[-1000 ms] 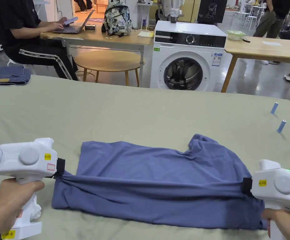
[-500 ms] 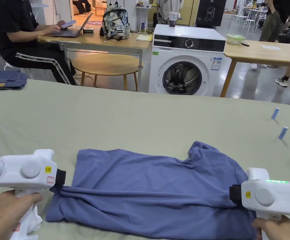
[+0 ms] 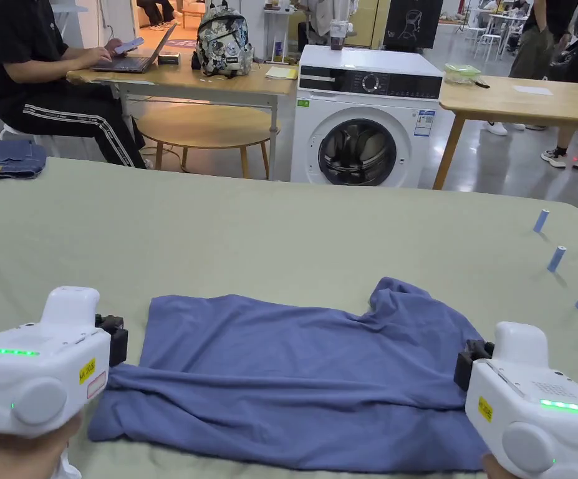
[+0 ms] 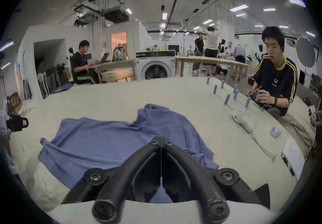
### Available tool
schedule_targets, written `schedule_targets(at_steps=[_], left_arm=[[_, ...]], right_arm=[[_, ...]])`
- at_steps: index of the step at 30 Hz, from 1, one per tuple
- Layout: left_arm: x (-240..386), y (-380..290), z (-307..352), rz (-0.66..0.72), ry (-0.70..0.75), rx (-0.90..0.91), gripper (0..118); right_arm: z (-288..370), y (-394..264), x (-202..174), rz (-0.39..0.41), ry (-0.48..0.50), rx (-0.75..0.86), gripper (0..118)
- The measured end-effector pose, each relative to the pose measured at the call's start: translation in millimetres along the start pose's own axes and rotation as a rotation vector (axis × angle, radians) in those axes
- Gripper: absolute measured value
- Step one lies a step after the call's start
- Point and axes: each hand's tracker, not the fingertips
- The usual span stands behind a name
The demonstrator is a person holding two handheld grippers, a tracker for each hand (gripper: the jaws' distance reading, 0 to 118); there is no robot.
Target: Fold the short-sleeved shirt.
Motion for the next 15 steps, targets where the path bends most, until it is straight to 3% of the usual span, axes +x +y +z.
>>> schedule_targets(at_steps=[9, 15], left_arm=[[-4, -22, 18, 0.002, -0.028, 0.037, 0], [-25, -31, -15, 0.058, -0.053, -0.211, 0]], right_arm=[[45, -4, -28, 0.05, 0.009, 0.129, 0], [43, -11, -31, 0.068, 0.021, 0.094, 0]])
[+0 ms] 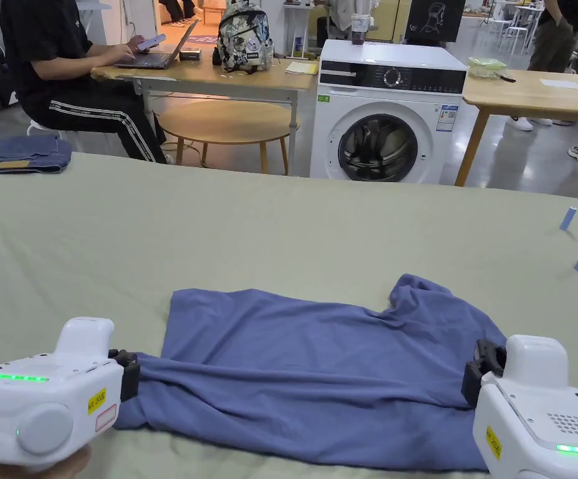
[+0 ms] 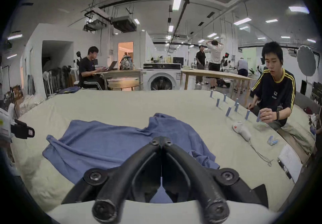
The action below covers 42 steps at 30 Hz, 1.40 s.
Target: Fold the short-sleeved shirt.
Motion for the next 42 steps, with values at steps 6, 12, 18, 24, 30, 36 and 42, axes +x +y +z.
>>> schedule_targets(at_steps=[6, 12, 18, 24, 30, 36, 42], left_arm=[[-27, 5, -47, 0.104, -0.059, -0.251, 4], [-28, -1, -70, 0.154, -0.005, -0.407, 67], [-4, -13, -71, 0.066, 0.087, -0.464, 62], [1, -12, -79, 0.026, 0.069, -0.435, 4], [-14, -4, -59, 0.041, 0.006, -0.393, 1], [-21, 5, -25, 0.063, -0.03, -0.323, 1], [-17, 0, -20, 0.043, -0.02, -0.32, 1]], right_arm=[[-9, -13, 5, 0.009, -0.018, -0.061, 0], [-14, -22, 13, 0.023, -0.036, -0.102, 0], [-17, -27, 17, 0.032, -0.046, -0.131, 0], [-17, -32, 21, 0.024, -0.047, -0.162, 0], [-24, -36, 41, 0.006, -0.052, -0.21, 0], [-46, -38, 89, 0.003, -0.063, -0.379, 24], [-72, -52, 121, 0.025, -0.062, -0.576, 67]])
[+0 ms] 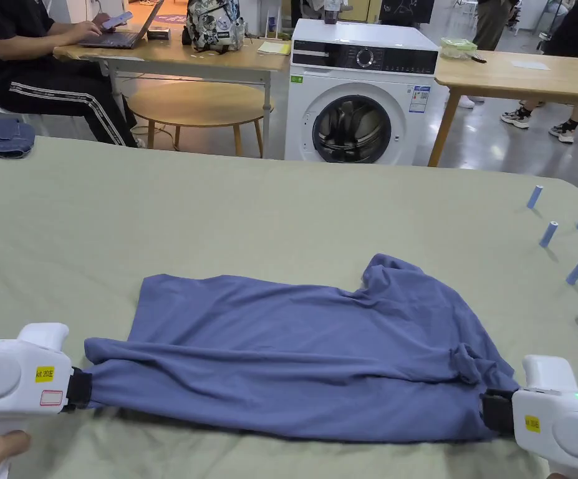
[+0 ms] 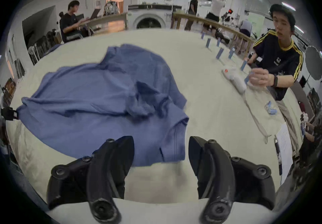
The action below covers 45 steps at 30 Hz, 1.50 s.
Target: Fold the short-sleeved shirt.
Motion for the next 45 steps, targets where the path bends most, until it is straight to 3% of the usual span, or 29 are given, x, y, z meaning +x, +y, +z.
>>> schedule_targets(at_steps=[3, 4, 5, 6, 7, 9, 12, 17, 28, 36, 45], left_arm=[[1, -2, -3, -0.002, 0.007, -0.005, 1], [1, -3, -4, -0.002, 0.01, -0.009, 1], [1, -4, -5, -0.003, 0.011, -0.01, 1], [1, -5, -6, -0.004, 0.011, -0.011, 1], [0, -5, -8, -0.002, 0.013, -0.014, 1], [0, -8, -9, 0.001, 0.013, -0.014, 1], [0, -10, -10, -0.007, 0.019, -0.014, 1], [1, -2, 8, -0.015, 0.014, 0.025, 1], [-8, 14, 75, -0.052, 0.004, 0.124, 1], [-30, -46, 76, -0.06, -0.007, 0.059, 1], [-35, -101, 25, -0.037, 0.026, -0.049, 1]], right_arm=[[-28, -6, 6, 0.015, -0.002, -0.088, 67], [-35, -8, 7, 0.022, 0.003, -0.119, 60], [-40, -11, 7, 0.022, 0.042, -0.133, 44], [-39, -13, 6, -0.001, 0.088, -0.108, 39], [-37, -14, 5, 0.003, 0.058, -0.099, 36], [-34, -11, 4, 0.006, 0.074, -0.099, 6], [-34, -8, 6, -0.004, 0.093, -0.11, 4], [3, 5, -7, 0.063, 0.051, -0.05, 4], [87, 35, -6, 0.075, 0.037, 0.017, 4], [105, -31, -3, 0.091, 0.053, -0.067, 4], [58, -101, -12, 0.082, -0.004, -0.185, 4]])
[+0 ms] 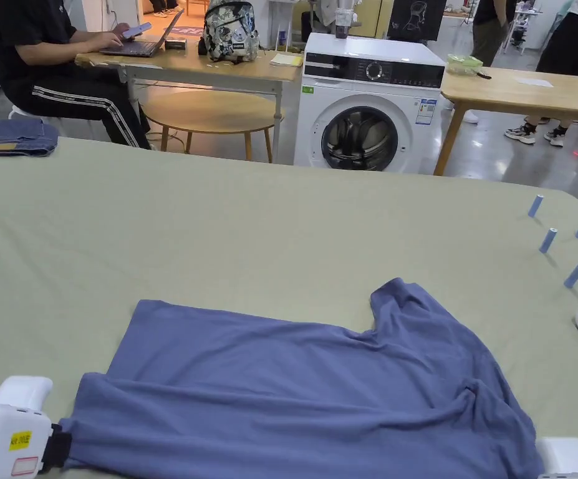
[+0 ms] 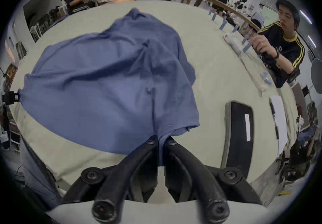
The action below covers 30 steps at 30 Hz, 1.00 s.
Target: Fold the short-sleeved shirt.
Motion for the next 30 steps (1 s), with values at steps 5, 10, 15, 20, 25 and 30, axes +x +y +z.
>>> schedule_targets(at_steps=[5, 10, 15, 20, 25, 30], left_arm=[[0, -8, -18, 0.02, 0.022, -0.014, 1], [-1, 0, -5, 0.05, -0.003, -0.011, 1], [9, 21, 22, 0.046, 0.007, 0.101, 29], [31, 50, 46, 0.018, -0.044, 0.304, 30], [62, 69, 64, -0.061, -0.012, 0.494, 30], [81, 79, 69, -0.106, 0.012, 0.646, 0]], right_arm=[[-8, -3, -8, 0.001, -0.031, 0.015, 7], [2, 5, -10, 0.004, -0.091, 0.024, 29], [33, 28, -13, -0.019, -0.112, 0.146, 60], [58, 57, -35, -0.053, -0.072, 0.394, 60], [81, 78, -69, -0.127, -0.001, 0.644, 50], [101, 90, -98, -0.146, 0.029, 0.79, 3]])
